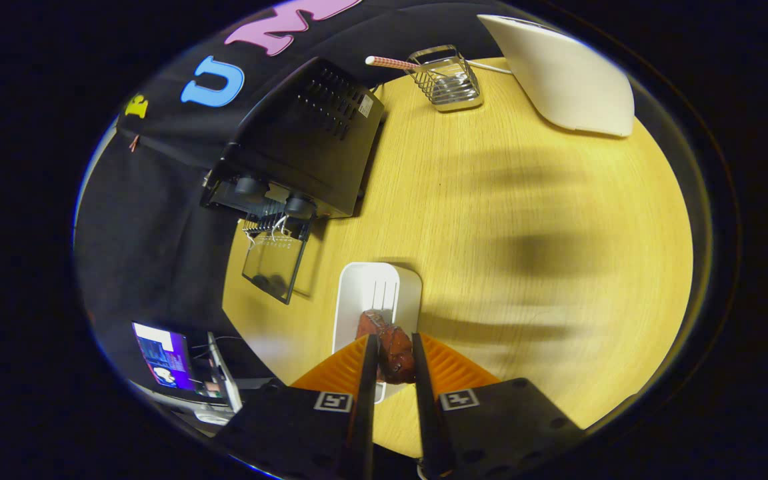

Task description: Open the toaster oven, put the food inside, and close the toaster oven door.

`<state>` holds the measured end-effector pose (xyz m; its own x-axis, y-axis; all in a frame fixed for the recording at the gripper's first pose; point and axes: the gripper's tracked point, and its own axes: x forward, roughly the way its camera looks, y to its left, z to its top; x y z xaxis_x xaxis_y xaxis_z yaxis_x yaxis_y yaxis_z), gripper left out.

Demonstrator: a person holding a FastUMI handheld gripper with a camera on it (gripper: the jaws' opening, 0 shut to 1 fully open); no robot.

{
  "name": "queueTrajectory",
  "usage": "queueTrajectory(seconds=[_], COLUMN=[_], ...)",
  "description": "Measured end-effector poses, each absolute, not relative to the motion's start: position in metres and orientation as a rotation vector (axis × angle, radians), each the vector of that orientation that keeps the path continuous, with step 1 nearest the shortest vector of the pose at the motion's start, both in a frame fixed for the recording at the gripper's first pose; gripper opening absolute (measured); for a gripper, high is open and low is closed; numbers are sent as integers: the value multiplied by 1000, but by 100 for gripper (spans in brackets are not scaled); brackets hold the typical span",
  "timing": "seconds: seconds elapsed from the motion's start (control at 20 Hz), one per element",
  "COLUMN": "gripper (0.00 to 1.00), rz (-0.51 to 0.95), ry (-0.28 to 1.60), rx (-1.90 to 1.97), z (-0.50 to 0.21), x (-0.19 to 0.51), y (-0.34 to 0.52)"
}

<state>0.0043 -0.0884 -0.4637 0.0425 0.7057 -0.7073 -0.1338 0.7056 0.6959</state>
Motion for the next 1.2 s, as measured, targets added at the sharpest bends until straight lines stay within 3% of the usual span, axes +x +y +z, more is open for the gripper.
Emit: queueTrajectory(seconds=[0.05, 0.15, 0.6, 0.85, 1.2], gripper=[23, 18, 18, 17, 17], rz=[685, 641, 486, 486, 487], ry=[1369, 1330, 1128, 978, 876], rx=[529, 503, 607, 656, 671], z=[-463, -458, -391, -326, -296], x=[7, 9, 8, -8, -39], y=[-85, -96, -78, -24, 79])
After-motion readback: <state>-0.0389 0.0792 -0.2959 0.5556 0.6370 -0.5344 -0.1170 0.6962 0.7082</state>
